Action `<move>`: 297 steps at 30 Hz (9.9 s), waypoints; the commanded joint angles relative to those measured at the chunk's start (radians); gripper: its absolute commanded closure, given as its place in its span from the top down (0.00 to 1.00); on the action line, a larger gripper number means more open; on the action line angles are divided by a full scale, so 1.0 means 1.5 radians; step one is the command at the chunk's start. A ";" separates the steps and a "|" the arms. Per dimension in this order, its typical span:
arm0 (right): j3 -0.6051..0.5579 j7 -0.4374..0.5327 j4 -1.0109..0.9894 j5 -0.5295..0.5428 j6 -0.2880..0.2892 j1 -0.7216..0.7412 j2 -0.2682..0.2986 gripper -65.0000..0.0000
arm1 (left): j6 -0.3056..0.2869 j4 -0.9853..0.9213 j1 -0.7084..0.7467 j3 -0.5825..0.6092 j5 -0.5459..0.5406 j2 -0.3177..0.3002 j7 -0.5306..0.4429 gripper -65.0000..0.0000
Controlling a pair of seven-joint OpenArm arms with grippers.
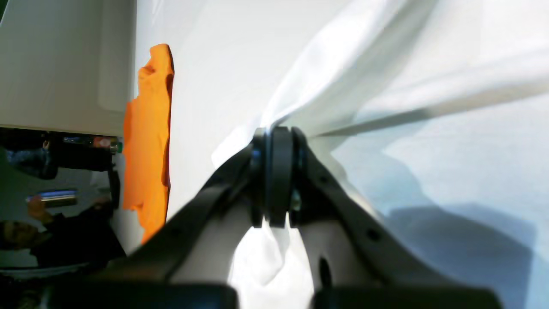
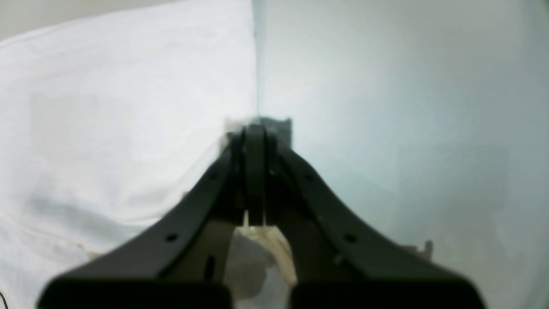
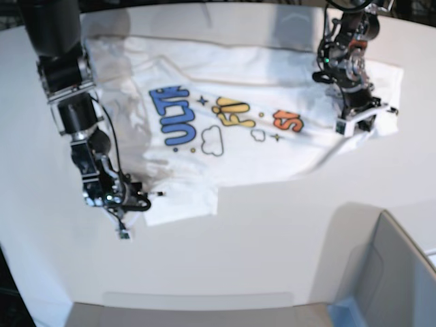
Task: Layout the t-shirt on the table in an organized manner, then fold the t-shirt properly
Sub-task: 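Drag the hem corner with the right gripper to straighten the hem, then lift the hem with both grippers and fold it over onto the collar edge, then lower the folded edge with both grippers and release it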
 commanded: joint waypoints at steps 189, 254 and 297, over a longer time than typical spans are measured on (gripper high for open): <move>0.553 -0.099 0.786 0.392 -0.011 -0.777 0.112 0.00 | -0.155 0.185 0.097 -0.238 -0.276 0.017 0.096 0.00; 0.491 -0.153 0.784 0.328 0.000 -0.845 0.094 0.00 | -0.154 0.180 0.131 -0.344 -0.076 0.050 0.208 0.41; 0.491 -0.154 0.785 0.329 -0.003 -0.880 0.094 0.08 | -0.153 0.138 0.201 -0.259 0.070 0.049 0.224 0.52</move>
